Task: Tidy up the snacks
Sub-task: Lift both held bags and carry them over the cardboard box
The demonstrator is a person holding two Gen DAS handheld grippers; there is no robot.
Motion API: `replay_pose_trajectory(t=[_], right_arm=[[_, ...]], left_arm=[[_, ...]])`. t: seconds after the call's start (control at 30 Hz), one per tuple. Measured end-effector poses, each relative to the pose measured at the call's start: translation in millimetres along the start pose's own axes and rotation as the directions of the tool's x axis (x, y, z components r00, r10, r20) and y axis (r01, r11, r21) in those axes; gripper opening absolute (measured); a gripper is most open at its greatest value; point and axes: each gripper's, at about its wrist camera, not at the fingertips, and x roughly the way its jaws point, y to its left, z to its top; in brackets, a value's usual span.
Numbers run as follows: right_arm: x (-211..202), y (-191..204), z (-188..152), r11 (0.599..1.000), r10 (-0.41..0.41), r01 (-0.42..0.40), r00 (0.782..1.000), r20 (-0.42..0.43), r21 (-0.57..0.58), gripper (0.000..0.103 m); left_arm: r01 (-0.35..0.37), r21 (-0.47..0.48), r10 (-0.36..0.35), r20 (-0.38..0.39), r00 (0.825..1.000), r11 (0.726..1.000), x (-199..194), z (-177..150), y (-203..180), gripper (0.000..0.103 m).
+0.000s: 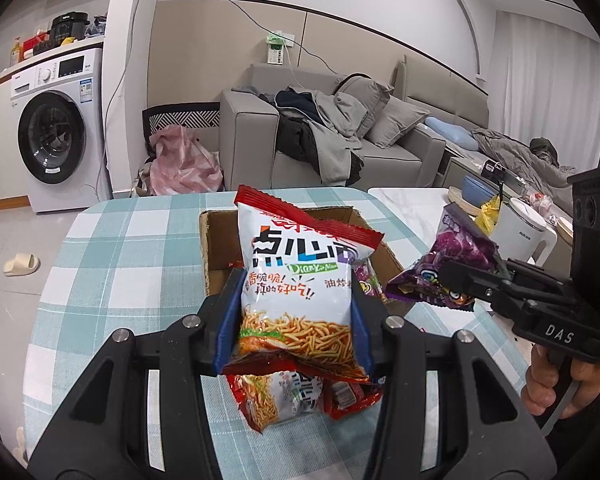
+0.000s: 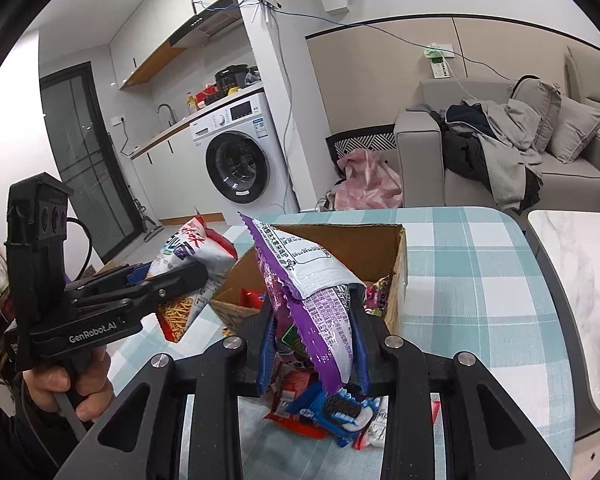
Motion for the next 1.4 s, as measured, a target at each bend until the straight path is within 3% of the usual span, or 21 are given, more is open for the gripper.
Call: replay_pose_trajectory(t=[0.43, 1.03, 1.4], right_arm=[[25.1, -21.1, 19.7, 0.999, -0.019, 0.02, 1.0, -0.002, 0.032, 0.031], [66.4, -24.9, 28.3, 0.998, -0.034, 0.036, 0.999, -0.029, 0.05, 0.031], [89.1, -31.9, 27.5, 0.998, -0.008, 0.012, 0.998, -0.06, 0.067, 0.032]], left_arm=[[-0.009, 0.003, 0.009, -0.017, 1.0, 1.0, 46.7, 20.2, 10.4, 0.044], [-0.029, -0.025, 0.028, -0.043, 0.999, 0.999, 88.7, 21.3, 37.6, 0.044], [-0.054, 0.015, 0.055, -0.07, 0.996, 0.998, 115.0, 18.2, 35.2, 0.044]])
